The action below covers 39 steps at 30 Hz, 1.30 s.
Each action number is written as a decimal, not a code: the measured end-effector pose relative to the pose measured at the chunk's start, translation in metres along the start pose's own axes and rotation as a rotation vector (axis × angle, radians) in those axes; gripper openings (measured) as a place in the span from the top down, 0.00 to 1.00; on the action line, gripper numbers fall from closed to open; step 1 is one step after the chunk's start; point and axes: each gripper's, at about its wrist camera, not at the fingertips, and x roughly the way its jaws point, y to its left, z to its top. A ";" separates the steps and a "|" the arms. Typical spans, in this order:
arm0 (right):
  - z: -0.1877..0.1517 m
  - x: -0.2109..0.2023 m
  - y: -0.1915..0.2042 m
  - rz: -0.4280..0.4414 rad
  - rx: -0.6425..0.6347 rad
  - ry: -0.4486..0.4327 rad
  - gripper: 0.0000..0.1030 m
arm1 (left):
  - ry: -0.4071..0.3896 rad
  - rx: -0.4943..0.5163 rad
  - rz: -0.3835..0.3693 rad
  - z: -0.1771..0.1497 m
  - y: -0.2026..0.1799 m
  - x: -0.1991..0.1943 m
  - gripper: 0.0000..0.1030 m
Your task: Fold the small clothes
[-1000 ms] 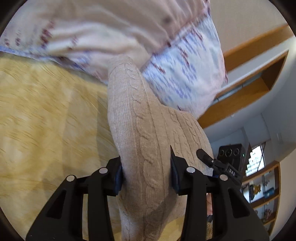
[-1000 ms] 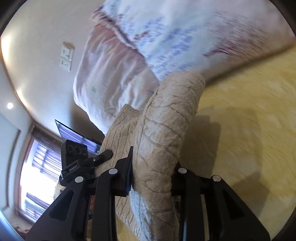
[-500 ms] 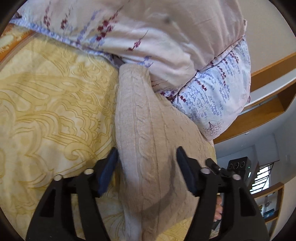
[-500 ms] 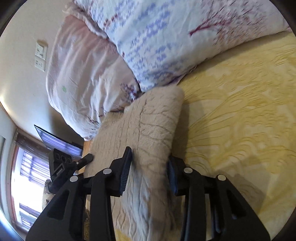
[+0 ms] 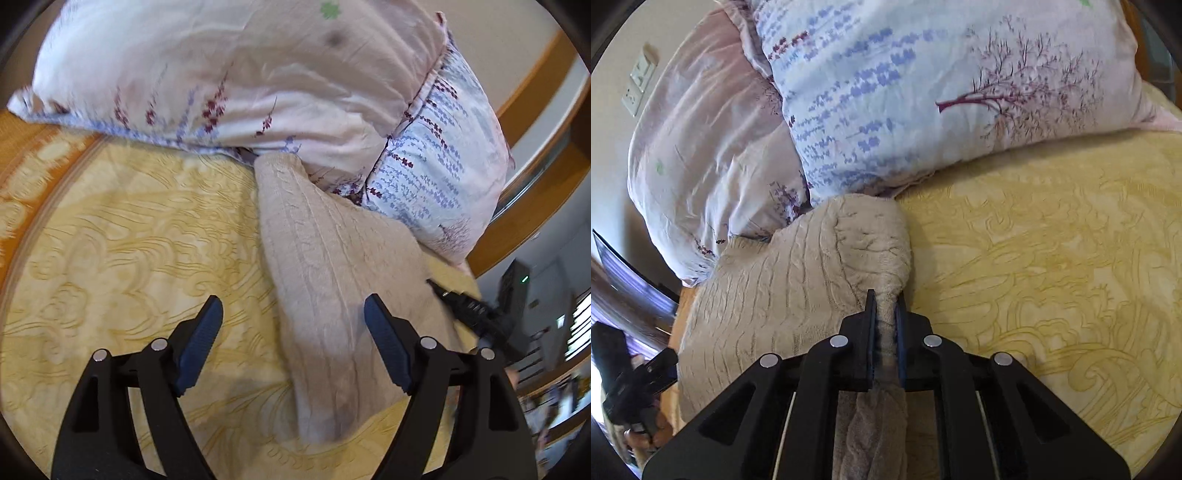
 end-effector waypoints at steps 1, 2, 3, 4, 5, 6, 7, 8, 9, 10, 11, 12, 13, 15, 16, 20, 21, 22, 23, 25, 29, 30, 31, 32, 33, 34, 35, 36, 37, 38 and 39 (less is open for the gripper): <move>0.000 -0.008 0.002 -0.007 -0.005 -0.016 0.87 | -0.009 0.018 0.019 -0.003 -0.002 -0.004 0.21; -0.002 -0.016 0.002 -0.013 -0.013 -0.027 0.80 | -0.022 0.040 0.044 -0.006 -0.005 -0.008 0.19; -0.005 -0.029 0.006 -0.018 -0.036 -0.053 0.75 | -0.041 0.069 0.071 -0.012 -0.008 -0.013 0.18; -0.009 -0.039 0.011 -0.011 -0.063 -0.075 0.73 | -0.058 0.094 0.093 -0.018 -0.009 -0.019 0.17; -0.015 -0.050 0.017 0.009 -0.092 -0.094 0.70 | -0.071 0.117 0.115 -0.023 -0.011 -0.023 0.15; -0.022 -0.059 0.024 0.042 -0.123 -0.104 0.69 | -0.085 0.138 0.138 -0.029 -0.014 -0.028 0.13; -0.028 -0.065 0.029 0.066 -0.149 -0.104 0.69 | -0.093 0.149 0.150 -0.034 -0.015 -0.031 0.12; -0.035 -0.069 0.036 0.085 -0.180 -0.098 0.69 | -0.102 0.162 0.163 -0.040 -0.017 -0.035 0.11; -0.046 -0.072 0.044 0.103 -0.225 -0.079 0.69 | -0.104 0.171 0.171 -0.044 -0.018 -0.037 0.10; -0.053 -0.069 0.051 0.108 -0.258 -0.056 0.69 | -0.104 0.176 0.177 -0.047 -0.019 -0.038 0.09; -0.058 -0.068 0.053 0.103 -0.278 -0.038 0.69 | -0.103 0.184 0.188 -0.052 -0.020 -0.038 0.08; -0.064 -0.059 0.056 0.055 -0.303 -0.006 0.69 | -0.100 0.189 0.190 -0.055 -0.022 -0.038 0.07; -0.068 -0.048 0.055 -0.015 -0.313 0.025 0.69 | -0.097 0.191 0.189 -0.057 -0.024 -0.038 0.07; -0.070 -0.035 0.045 -0.066 -0.288 0.036 0.69 | -0.086 0.190 0.185 -0.063 -0.027 -0.036 0.04; -0.069 -0.037 0.043 -0.056 -0.262 0.034 0.69 | -0.083 0.191 0.187 -0.065 -0.028 -0.035 0.03; -0.074 -0.066 0.041 -0.095 -0.225 -0.071 0.50 | -0.076 0.208 0.230 -0.075 -0.033 -0.032 0.02; -0.076 -0.073 0.039 -0.109 -0.221 -0.093 0.26 | -0.071 0.212 0.243 -0.077 -0.034 -0.031 0.02; -0.080 -0.080 0.038 -0.116 -0.219 -0.120 0.18 | -0.064 0.215 0.253 -0.078 -0.035 -0.029 0.02; -0.085 -0.089 0.038 -0.115 -0.223 -0.150 0.15 | -0.055 0.218 0.264 -0.080 -0.036 -0.026 0.02; -0.090 -0.094 0.037 -0.144 -0.238 -0.164 0.11 | -0.036 0.224 0.284 -0.083 -0.039 -0.021 0.02; -0.097 -0.090 0.041 -0.207 -0.259 -0.159 0.03 | -0.019 0.237 0.332 -0.087 -0.046 -0.012 0.02; -0.099 -0.088 0.043 -0.231 -0.268 -0.156 0.01 | -0.015 0.241 0.334 -0.088 -0.047 -0.011 0.02; -0.102 -0.087 0.045 -0.246 -0.275 -0.158 0.01 | -0.010 0.247 0.338 -0.088 -0.049 -0.010 0.02; -0.105 -0.086 0.048 -0.260 -0.286 -0.160 0.01 | -0.007 0.253 0.346 -0.089 -0.051 -0.009 0.02; -0.108 -0.085 0.049 -0.266 -0.293 -0.158 0.01 | -0.004 0.261 0.355 -0.089 -0.053 -0.009 0.02; -0.110 -0.085 0.051 -0.269 -0.295 -0.152 0.01 | -0.003 0.268 0.359 -0.090 -0.055 -0.008 0.02; -0.112 -0.083 0.052 -0.272 -0.294 -0.141 0.01 | -0.002 0.275 0.362 -0.090 -0.057 -0.008 0.02; -0.113 -0.080 0.052 -0.273 -0.288 -0.123 0.01 | 0.000 0.282 0.366 -0.091 -0.058 -0.008 0.02; -0.115 -0.078 0.053 -0.264 -0.281 -0.110 0.01 | 0.002 0.285 0.366 -0.091 -0.059 -0.008 0.02; -0.116 -0.075 0.053 -0.256 -0.276 -0.092 0.01 | 0.008 0.285 0.365 -0.092 -0.060 -0.007 0.02; -0.116 -0.071 0.053 -0.254 -0.269 -0.067 0.01 | 0.013 0.284 0.367 -0.092 -0.060 -0.005 0.02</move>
